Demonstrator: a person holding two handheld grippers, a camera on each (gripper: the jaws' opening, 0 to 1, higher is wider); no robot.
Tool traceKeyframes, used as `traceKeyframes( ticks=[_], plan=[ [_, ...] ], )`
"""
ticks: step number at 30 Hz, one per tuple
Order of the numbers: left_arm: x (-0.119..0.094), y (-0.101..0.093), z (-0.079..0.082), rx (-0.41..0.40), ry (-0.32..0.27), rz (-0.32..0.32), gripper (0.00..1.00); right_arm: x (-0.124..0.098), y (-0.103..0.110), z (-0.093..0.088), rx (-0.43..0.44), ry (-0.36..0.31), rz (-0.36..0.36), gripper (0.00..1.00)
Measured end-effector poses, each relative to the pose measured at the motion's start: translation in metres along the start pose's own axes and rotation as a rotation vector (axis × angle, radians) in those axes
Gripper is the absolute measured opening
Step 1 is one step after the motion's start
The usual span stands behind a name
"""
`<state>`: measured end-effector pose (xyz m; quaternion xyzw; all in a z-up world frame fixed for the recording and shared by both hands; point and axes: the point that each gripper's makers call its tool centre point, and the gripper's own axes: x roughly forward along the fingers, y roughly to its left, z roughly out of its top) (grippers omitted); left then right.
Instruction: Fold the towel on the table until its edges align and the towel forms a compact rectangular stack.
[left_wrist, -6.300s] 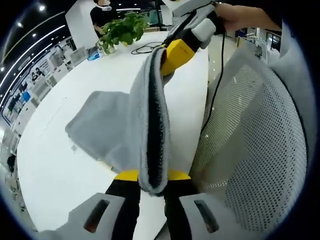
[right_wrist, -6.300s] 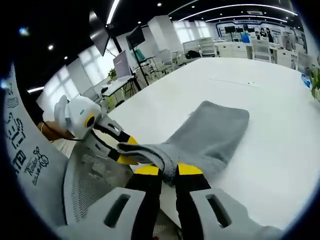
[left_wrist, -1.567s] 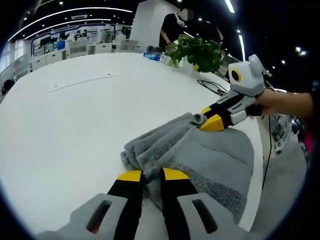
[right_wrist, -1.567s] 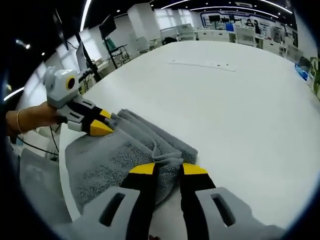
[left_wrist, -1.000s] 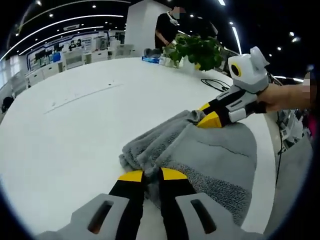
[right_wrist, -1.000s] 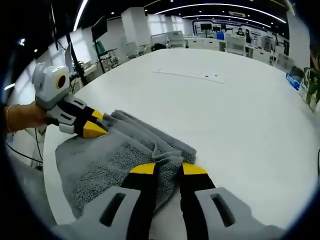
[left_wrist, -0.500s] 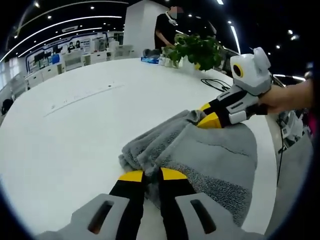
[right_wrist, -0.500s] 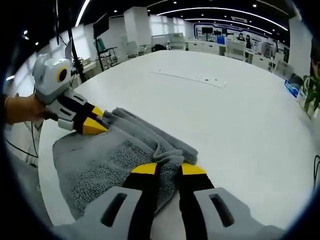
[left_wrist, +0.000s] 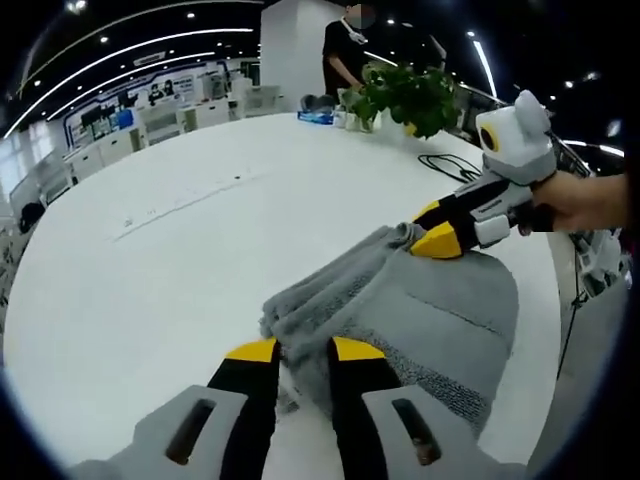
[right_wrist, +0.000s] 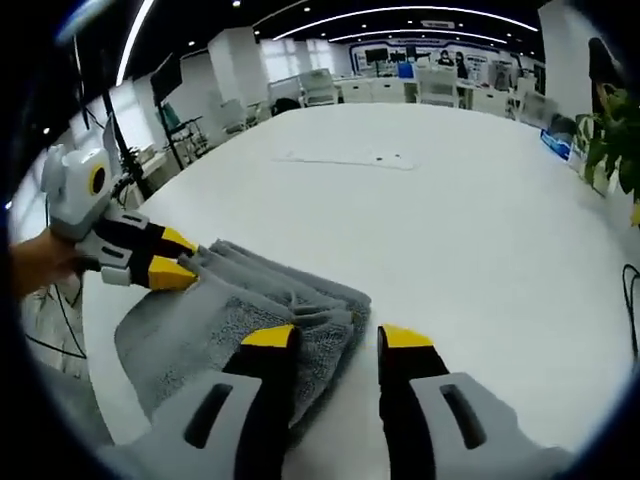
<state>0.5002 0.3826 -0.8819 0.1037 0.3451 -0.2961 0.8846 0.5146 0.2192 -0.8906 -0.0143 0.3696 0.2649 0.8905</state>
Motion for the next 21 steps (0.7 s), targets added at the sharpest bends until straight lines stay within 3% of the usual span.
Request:
traceKeyframes(
  ticks=[2, 5, 10, 13, 17, 21],
  plan=[
    [-0.009, 0.014, 0.004, 0.020, -0.012, 0.073, 0.20, -0.007, -0.002, 0.002, -0.018, -0.005, -0.013, 0.35],
    [-0.026, 0.027, 0.015, 0.070, -0.057, 0.153, 0.21, -0.018, -0.005, 0.010, -0.171, -0.024, -0.057, 0.35],
    [-0.041, 0.028, 0.021, 0.064, -0.082, 0.170, 0.24, -0.030, 0.006, 0.018, -0.197, -0.074, -0.024, 0.37],
    [-0.046, 0.022, 0.022, 0.068, -0.091, 0.160, 0.27, -0.036, 0.010, 0.024, -0.170, -0.108, -0.004, 0.39],
    [-0.058, 0.007, 0.031, 0.044, -0.166, 0.117, 0.32, -0.049, 0.008, 0.032, -0.190, -0.162, -0.029, 0.50],
    [-0.073, -0.005, 0.034, 0.025, -0.215, 0.094, 0.40, -0.061, 0.013, 0.034, -0.161, -0.194, 0.007, 0.54]
  ],
)
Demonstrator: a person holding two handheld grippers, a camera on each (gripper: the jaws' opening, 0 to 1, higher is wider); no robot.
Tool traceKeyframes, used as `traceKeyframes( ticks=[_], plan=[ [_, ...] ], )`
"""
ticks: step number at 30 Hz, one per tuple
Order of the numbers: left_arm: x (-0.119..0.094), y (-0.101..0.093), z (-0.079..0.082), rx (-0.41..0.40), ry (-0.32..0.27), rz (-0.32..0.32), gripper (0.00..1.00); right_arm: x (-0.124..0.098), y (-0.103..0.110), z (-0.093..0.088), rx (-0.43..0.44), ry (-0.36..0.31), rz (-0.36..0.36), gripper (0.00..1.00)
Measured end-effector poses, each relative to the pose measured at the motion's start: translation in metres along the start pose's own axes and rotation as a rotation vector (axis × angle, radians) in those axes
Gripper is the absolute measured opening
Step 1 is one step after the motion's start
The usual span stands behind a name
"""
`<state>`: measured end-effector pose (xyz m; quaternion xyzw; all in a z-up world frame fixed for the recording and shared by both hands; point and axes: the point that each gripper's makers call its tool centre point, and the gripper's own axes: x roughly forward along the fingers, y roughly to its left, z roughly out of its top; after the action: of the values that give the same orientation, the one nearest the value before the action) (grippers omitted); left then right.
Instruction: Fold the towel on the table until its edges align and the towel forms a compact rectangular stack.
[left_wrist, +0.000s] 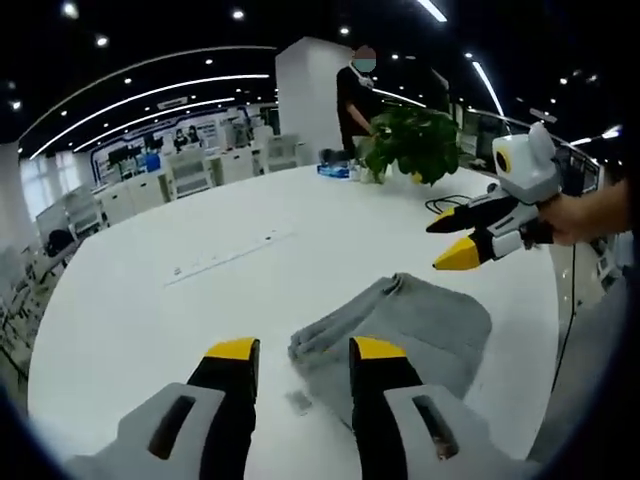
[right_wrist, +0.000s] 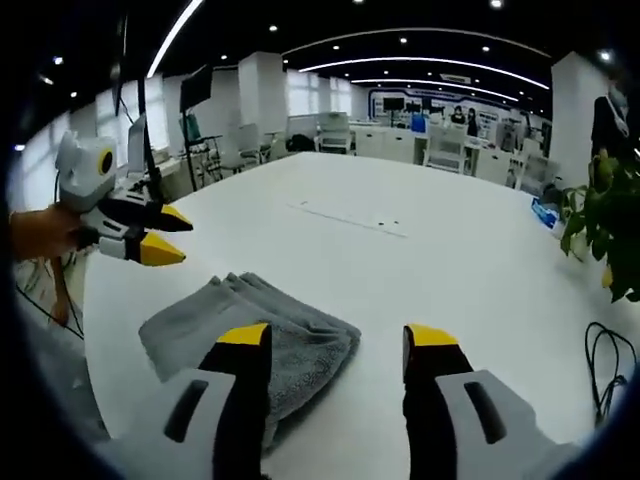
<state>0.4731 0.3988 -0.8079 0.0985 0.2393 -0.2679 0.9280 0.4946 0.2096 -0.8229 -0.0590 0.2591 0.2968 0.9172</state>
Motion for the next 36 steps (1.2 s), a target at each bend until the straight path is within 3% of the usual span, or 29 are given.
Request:
traceKeyframes(
  ticks=[12, 16, 20, 24, 28, 33, 36],
  plan=[
    [-0.049, -0.020, 0.013, 0.046, -0.091, -0.051, 0.63, -0.040, 0.013, -0.007, 0.001, -0.030, 0.041, 0.65],
    [-0.062, -0.032, 0.019, 0.014, -0.154, -0.072, 0.72, -0.057, 0.029, -0.012, -0.123, -0.017, 0.069, 0.66],
    [-0.070, -0.037, 0.011, 0.033, -0.139, -0.071, 0.77, -0.075, 0.045, -0.011, -0.099, -0.019, 0.079, 0.70],
    [-0.082, -0.041, 0.004, 0.002, -0.147, -0.066, 0.82, -0.086, 0.054, -0.014, -0.038, -0.031, 0.108, 0.75],
    [-0.090, -0.052, -0.005, -0.021, -0.141, -0.071, 0.86, -0.096, 0.064, -0.024, -0.051, -0.018, 0.109, 0.77],
    [-0.101, -0.066, -0.010, -0.015, -0.133, -0.076, 0.86, -0.110, 0.075, -0.035, -0.019, -0.015, 0.114, 0.78],
    [-0.105, -0.068, -0.021, -0.013, -0.092, -0.070, 0.86, -0.117, 0.077, -0.041, -0.004, -0.013, 0.111, 0.78]
  ],
)
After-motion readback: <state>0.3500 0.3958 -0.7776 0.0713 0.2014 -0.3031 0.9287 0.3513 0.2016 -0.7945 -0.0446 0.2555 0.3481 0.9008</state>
